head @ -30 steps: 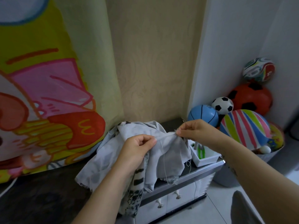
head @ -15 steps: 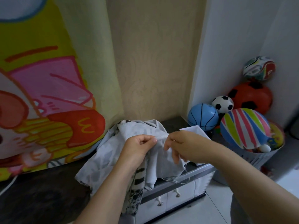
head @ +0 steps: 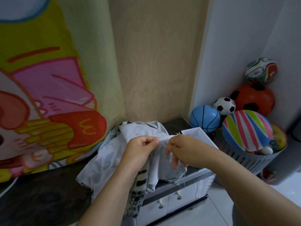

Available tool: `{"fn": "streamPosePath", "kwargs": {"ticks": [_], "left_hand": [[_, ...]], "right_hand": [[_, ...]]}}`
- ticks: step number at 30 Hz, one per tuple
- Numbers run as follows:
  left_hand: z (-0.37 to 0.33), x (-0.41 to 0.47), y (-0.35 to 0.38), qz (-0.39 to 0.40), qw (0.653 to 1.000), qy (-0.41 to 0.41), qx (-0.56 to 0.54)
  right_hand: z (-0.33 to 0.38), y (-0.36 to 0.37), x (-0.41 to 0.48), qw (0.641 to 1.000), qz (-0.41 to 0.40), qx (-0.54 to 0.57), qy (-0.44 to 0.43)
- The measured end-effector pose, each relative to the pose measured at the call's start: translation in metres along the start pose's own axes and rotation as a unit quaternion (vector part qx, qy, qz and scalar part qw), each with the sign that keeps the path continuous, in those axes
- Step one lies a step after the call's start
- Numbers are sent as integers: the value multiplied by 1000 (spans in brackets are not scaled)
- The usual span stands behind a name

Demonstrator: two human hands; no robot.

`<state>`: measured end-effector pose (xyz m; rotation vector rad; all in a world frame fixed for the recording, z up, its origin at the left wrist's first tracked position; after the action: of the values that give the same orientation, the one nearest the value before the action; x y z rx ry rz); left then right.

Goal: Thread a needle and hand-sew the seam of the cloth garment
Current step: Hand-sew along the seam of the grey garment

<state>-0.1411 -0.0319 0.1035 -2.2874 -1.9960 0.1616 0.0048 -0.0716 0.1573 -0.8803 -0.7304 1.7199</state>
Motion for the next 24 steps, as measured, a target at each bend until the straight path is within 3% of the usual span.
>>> {"fn": "streamPosePath", "kwargs": {"ticks": [4, 8, 12, 17, 19, 22, 24], "left_hand": [[-1, -1, 1, -2, 1000, 2, 2], [-2, -2, 1, -2, 1000, 6, 15], [-5, -5, 3, -14, 998, 43, 44], [-7, -13, 13, -35, 987, 121, 98], [-6, -12, 14, -44, 988, 119, 92], [-4, -7, 9, -59, 995, 74, 34], [-2, -5, 6, -63, 997, 37, -14]], "right_hand": [[0, 2, 3, 998, 17, -53, 9], [-3, 3, 5, 1000, -18, 0, 11], [-2, 5, 6, 999, -25, -24, 1], [8, 7, 11, 991, -15, -135, 7], [7, 8, 15, 994, -46, -98, 14], [-4, 11, 14, 989, -127, 59, 40], [-7, 11, 9, 977, -178, 114, -1]]}}
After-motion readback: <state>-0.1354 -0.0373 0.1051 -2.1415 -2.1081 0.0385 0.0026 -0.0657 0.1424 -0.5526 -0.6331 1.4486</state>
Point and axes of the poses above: each hand's wrist, its own x-axis towards the middle knuckle, its own y-axis out of the palm, z = x × y, the point moved 2 cm from there along x, towards the middle knuckle
